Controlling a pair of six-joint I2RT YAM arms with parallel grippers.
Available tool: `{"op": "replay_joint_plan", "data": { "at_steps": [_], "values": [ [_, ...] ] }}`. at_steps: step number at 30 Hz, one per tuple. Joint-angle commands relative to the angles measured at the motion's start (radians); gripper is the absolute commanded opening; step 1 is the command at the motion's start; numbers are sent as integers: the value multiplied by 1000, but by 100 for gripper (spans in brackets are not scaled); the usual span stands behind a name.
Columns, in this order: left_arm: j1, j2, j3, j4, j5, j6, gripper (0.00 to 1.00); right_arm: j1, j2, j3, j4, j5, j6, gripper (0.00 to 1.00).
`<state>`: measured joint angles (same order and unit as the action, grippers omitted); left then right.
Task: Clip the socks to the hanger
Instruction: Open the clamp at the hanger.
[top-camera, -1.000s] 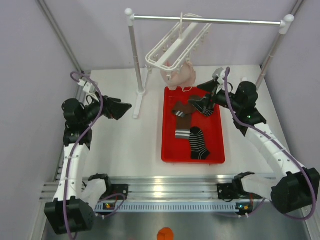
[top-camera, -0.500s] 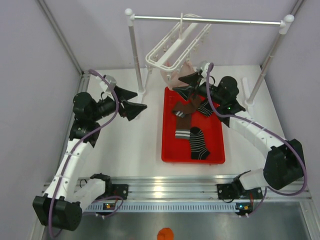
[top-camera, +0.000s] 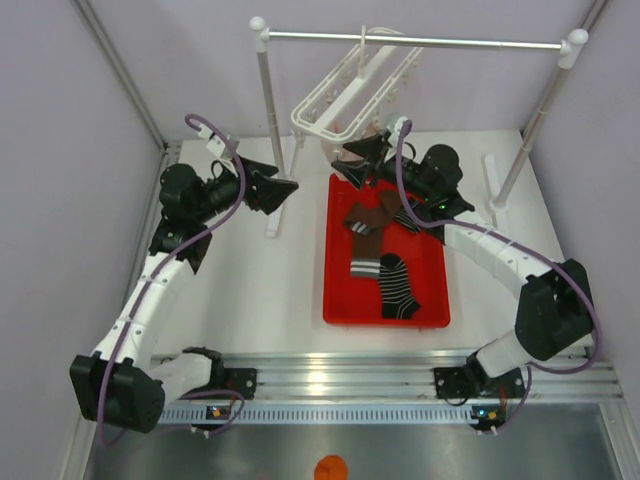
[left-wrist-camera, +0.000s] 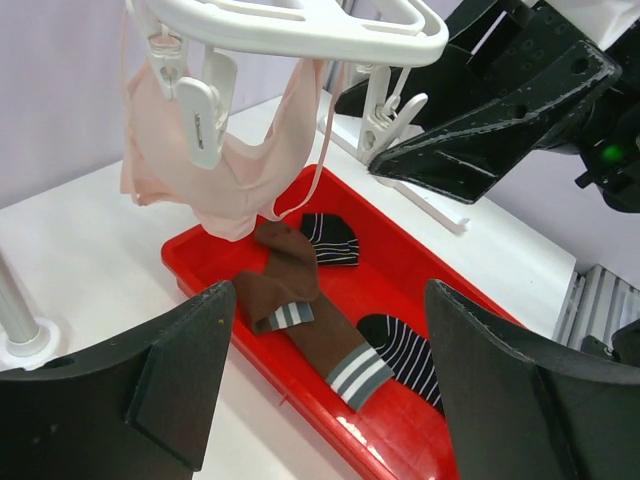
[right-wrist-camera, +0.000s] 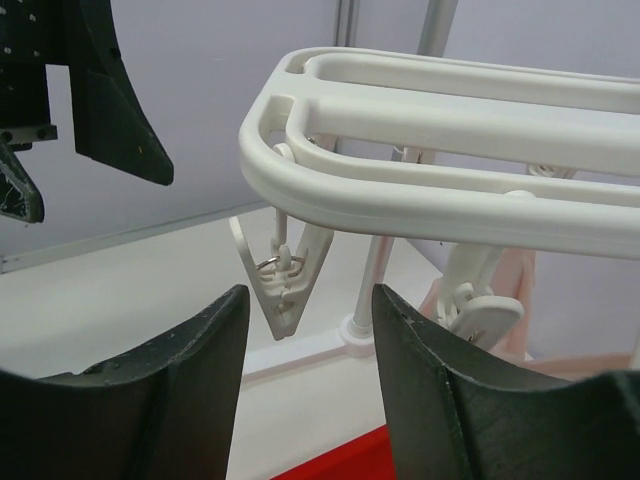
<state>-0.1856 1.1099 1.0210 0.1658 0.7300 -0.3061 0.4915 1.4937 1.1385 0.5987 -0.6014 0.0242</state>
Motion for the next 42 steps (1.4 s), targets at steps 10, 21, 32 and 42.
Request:
{"op": "replay_joint_plan", "data": {
  "at_steps": [10, 21, 32, 42],
  "values": [
    [-176, 56, 139, 58, -210, -31, 78, 87, -16, 49, 27, 169, -105, 18],
    [-328, 156, 246, 2, -423, 47, 73, 125, -52, 56, -57, 281, -145, 0],
    [-348, 226, 303, -37, -555, -2, 57, 180, -84, 56, -129, 342, -144, 0],
    [-345, 219, 310, -74, -544, 21, 0, 186, -98, 60, -148, 308, -109, 4]
  ]
}}
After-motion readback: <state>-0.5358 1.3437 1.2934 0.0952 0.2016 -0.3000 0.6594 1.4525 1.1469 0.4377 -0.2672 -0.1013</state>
